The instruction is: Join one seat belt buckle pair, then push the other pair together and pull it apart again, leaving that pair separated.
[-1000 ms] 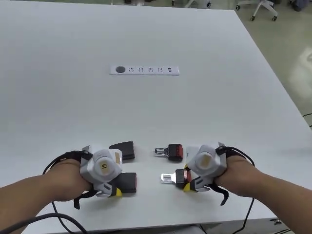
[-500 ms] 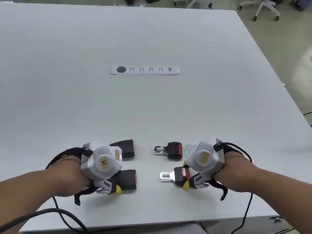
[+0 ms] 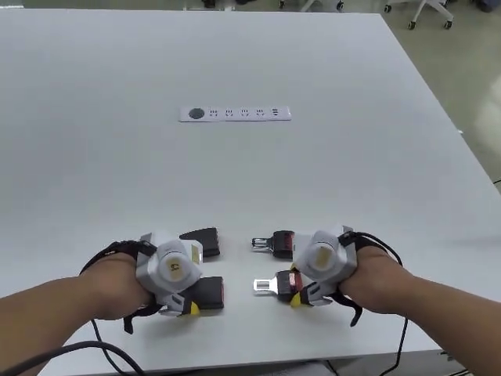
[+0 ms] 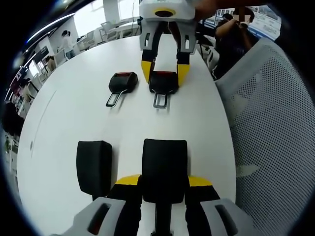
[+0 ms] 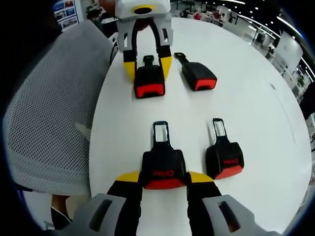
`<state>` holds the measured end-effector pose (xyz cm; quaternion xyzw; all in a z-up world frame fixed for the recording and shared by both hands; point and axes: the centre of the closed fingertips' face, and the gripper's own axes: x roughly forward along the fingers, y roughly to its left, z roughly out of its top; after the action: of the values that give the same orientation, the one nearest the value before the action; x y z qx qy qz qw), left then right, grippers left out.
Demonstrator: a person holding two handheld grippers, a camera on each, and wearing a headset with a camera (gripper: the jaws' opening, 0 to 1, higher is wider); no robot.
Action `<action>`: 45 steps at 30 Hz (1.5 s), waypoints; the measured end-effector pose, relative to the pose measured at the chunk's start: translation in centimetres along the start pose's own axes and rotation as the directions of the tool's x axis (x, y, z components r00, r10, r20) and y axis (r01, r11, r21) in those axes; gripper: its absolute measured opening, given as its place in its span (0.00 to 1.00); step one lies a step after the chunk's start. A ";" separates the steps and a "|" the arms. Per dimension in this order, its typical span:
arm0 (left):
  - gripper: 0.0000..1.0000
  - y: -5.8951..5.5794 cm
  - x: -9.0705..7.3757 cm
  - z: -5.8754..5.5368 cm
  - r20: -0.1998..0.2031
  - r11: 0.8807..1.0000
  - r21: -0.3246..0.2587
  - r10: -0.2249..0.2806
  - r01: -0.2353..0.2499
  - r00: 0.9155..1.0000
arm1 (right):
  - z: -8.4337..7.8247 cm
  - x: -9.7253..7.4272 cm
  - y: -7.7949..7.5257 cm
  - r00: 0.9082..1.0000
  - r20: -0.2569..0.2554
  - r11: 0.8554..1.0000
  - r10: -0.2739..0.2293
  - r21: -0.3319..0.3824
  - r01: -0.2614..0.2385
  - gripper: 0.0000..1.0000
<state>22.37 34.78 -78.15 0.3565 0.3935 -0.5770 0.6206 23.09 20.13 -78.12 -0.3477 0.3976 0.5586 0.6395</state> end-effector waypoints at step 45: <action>0.34 -0.1 0.1 -0.1 -0.015 1.000 0.001 0.002 -0.002 1.000 | 5.4 3.2 1.7 0.999 0.041 0.999 0.007 -0.047 -0.005 0.32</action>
<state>22.31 34.79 -78.25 0.3615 0.3975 -0.5739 0.6181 22.20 26.56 -78.57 -0.3498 0.3722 0.5767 0.6376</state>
